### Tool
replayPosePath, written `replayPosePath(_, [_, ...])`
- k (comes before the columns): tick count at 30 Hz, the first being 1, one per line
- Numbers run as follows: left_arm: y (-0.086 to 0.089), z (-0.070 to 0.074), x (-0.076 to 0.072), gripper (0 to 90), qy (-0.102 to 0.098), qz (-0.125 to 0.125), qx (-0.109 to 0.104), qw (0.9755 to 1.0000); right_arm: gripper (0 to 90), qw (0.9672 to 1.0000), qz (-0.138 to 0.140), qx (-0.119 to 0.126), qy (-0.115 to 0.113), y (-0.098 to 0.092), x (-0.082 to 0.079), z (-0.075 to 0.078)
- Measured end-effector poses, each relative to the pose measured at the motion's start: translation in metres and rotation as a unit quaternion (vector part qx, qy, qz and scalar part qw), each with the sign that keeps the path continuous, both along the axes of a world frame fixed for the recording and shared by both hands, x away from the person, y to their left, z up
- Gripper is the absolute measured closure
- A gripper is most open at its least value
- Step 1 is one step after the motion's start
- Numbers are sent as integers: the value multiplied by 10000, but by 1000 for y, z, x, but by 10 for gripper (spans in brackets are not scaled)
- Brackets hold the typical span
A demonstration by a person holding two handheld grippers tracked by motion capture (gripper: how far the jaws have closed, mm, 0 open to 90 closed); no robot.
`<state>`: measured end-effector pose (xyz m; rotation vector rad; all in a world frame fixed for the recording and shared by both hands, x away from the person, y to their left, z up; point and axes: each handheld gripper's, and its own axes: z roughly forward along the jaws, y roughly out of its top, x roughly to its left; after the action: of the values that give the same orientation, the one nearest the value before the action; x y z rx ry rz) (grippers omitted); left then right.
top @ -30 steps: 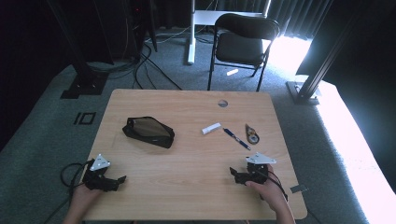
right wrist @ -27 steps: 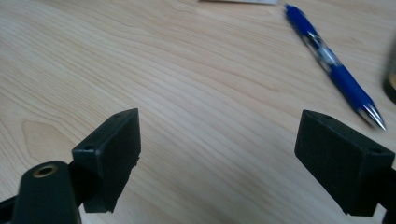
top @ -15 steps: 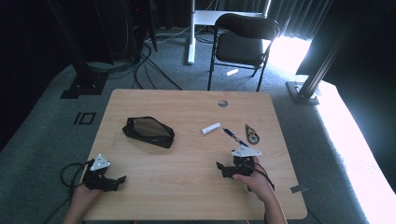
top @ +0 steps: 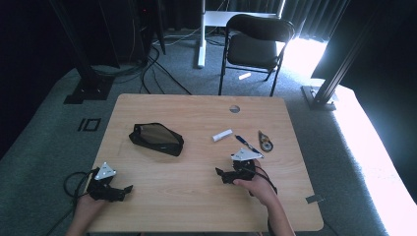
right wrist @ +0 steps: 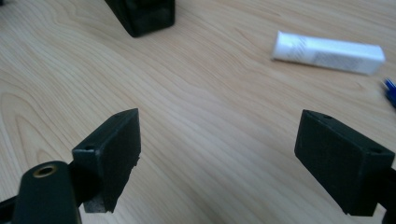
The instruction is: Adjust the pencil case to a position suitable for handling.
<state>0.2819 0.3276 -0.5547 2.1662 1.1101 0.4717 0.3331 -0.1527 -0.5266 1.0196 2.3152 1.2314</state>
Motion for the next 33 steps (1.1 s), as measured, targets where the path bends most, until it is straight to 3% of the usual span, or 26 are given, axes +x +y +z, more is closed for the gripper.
replayPosePath(14, [0,0,0,7,12,-16,6,10000,141,9992,372,82,-144,40,18,15])
replayPosePath(22, [0,0,0,7,12,-18,6,10000,141,9982,511,281,-154,63,28,17])
replayPosePath(26, [0,0,0,7,11,-17,7,10000,162,9981,572,185,-156,72,33,17])
replayPosePath(33, [0,0,0,7,13,-17,7,10000,194,9976,609,256,-201,86,43,20])
